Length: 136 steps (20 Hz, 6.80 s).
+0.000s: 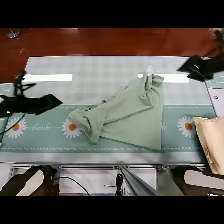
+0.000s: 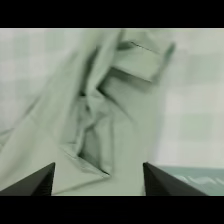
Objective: Fold the shirts.
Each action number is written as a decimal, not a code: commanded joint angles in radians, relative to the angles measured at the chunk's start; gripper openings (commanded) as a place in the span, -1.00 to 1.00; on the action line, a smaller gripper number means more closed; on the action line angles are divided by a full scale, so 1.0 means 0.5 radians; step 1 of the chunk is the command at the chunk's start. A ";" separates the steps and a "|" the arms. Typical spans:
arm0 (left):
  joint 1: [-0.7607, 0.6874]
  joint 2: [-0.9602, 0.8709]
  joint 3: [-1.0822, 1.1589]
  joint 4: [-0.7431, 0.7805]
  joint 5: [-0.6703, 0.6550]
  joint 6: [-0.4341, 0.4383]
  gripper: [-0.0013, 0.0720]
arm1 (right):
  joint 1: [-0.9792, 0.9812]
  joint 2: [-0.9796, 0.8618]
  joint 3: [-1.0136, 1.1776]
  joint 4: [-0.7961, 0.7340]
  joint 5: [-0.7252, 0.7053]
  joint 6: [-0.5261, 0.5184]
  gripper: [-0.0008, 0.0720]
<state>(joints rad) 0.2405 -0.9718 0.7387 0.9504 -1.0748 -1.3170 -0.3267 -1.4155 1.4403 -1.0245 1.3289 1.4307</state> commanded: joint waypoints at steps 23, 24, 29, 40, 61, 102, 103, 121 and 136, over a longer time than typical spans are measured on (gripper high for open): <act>-0.229 -0.868 0.063 -0.690 -0.352 0.666 -0.89 | 0.172 0.755 -1.880 -0.203 0.108 -0.110 0.73; -0.229 -0.868 0.063 -0.690 -0.352 0.665 -0.89 | 0.251 0.706 -1.879 -0.204 0.101 -0.109 0.73; -0.234 -0.868 0.063 -0.691 -0.352 0.653 -0.89 | 0.449 0.488 -1.878 -0.006 -0.092 -0.114 0.73; -0.229 -0.826 0.112 -0.799 -0.452 0.649 -0.89 | 0.481 0.369 -1.693 0.621 -0.322 -0.517 -0.93; -0.170 0.855 1.987 0.320 0.529 -0.138 -0.89 | 0.483 1.478 1.316 -0.589 -0.105 0.050 -0.93; 0.240 -0.668 0.711 0.180 -0.806 -0.113 0.96 | -0.072 -0.057 -0.029 -0.319 0.042 -0.005 0.74; 0.333 -0.578 0.516 0.180 -0.764 -0.113 0.96 | -0.141 0.095 -0.294 -0.188 -0.106 -0.032 0.74; 0.325 -0.244 -0.862 -0.752 0.159 0.461 0.95 | -0.423 1.008 -1.875 0.766 -0.591 -0.396 0.73; 0.237 -0.282 -0.650 -0.750 0.034 0.463 -0.89 | -0.448 0.472 -1.730 0.378 -0.523 -0.180 0.73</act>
<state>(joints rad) 0.3592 -1.1126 0.4061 0.5785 -1.0523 -1.0859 -0.6395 -1.0817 0.5392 -0.8814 1.0733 1.3602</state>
